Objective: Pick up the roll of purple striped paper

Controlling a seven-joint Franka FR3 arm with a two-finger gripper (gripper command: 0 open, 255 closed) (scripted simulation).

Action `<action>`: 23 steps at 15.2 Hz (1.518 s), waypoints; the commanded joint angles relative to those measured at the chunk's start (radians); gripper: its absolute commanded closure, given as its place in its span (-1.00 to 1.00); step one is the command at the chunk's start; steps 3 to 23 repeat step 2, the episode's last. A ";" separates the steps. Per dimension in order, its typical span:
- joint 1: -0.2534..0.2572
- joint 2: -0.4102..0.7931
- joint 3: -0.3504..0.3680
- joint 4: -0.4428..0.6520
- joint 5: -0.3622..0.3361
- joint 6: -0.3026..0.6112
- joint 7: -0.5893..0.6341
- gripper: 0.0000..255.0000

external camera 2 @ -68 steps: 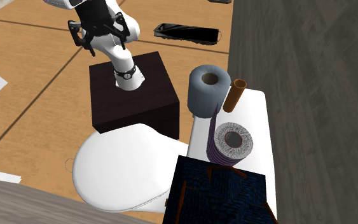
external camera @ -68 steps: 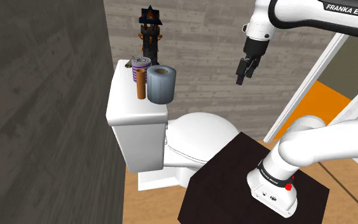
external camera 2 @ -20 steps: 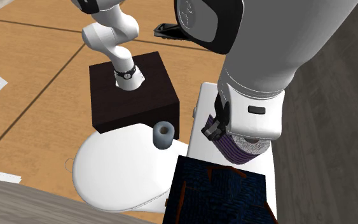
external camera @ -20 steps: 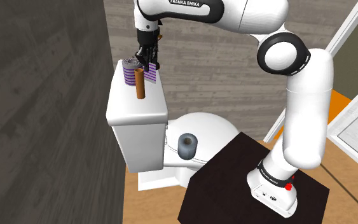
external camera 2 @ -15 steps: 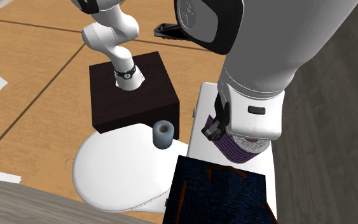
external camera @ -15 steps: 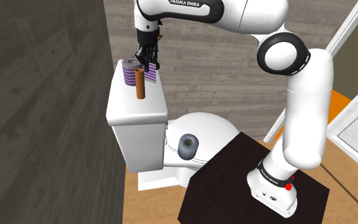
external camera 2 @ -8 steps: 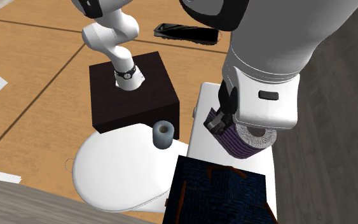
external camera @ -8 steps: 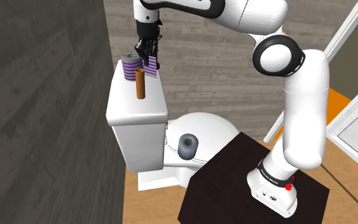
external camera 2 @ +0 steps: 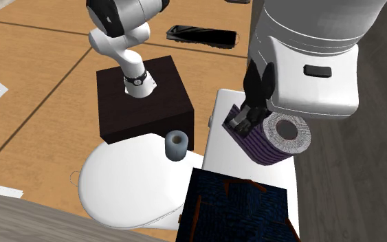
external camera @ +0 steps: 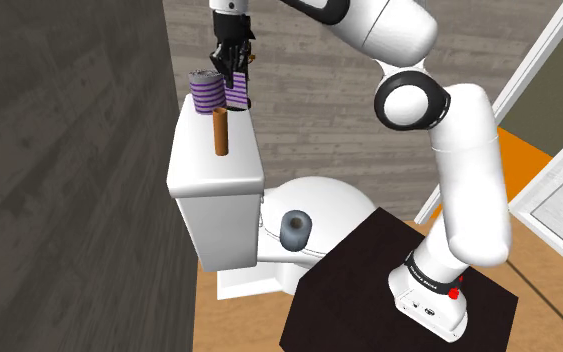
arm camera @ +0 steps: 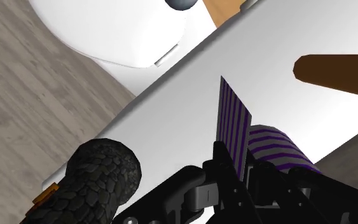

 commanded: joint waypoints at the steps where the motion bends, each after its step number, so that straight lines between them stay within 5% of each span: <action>1: 0.012 0.038 -0.004 0.087 -0.007 -0.049 -0.004 1.00; 23: 0.012 0.038 -0.004 0.088 -0.006 -0.049 -0.004 1.00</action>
